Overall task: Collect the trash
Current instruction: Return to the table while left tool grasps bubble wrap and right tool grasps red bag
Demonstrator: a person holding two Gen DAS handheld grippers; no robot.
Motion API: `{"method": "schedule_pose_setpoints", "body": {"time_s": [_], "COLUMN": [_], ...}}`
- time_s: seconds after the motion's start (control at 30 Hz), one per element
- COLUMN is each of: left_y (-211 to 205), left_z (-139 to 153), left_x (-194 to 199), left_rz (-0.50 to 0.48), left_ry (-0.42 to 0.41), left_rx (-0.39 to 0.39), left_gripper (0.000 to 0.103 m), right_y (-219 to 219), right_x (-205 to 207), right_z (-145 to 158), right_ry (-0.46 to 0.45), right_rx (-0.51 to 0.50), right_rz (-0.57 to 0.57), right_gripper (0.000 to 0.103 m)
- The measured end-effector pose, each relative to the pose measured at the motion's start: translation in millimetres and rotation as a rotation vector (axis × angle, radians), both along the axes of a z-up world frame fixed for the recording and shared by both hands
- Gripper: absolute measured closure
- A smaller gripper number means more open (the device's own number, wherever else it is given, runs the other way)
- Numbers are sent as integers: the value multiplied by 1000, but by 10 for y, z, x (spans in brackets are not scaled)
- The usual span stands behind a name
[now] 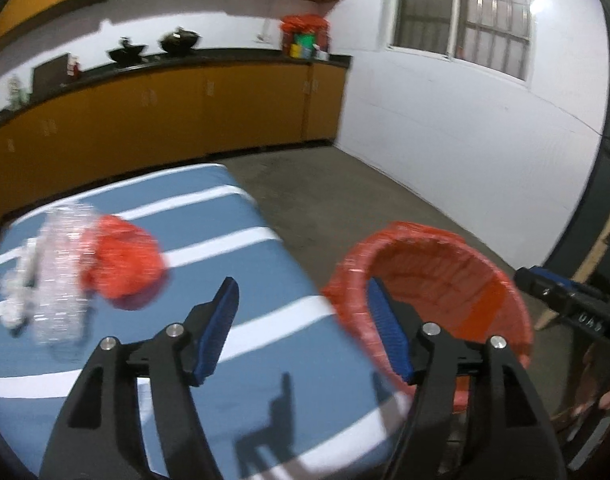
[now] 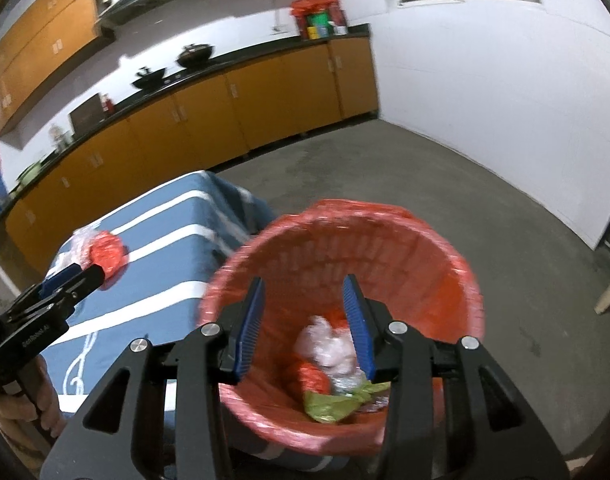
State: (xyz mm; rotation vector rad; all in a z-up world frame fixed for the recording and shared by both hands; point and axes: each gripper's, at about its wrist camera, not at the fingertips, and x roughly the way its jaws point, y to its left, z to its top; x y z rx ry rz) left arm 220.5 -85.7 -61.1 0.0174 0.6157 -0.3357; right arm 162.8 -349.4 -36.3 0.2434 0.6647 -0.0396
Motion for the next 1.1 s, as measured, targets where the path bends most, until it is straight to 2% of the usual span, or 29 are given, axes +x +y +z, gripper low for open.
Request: {"method": "schedule_pose_setpoints", "body": {"time_s": [0.33,0.57,0.67,0.83,1.1], "left_y": [1174,2104,2378,2525,2141], "left_z": [-65,-87,-94,-100,-191], "left_x": [-142,-259,-289,-214,409], "left_rz": [259,458,509,508,392], "left_ry": [-35,-42,-45,-31,26], "left_rx": [79,75,62,11,-23], "left_gripper": [35,34,33,32,32], "right_y": [1012,1827,2176,2557,2413], "right_x": [350,589,667,779,880], "right_z": [103,171,173,91,-68], "right_ry": [-14,-42,-52,-41,3], "right_rx": [-2,-10,-25,-54,-81], "right_rz": [233,387,445,482,402], "right_gripper": [61,61,61,61,61]}}
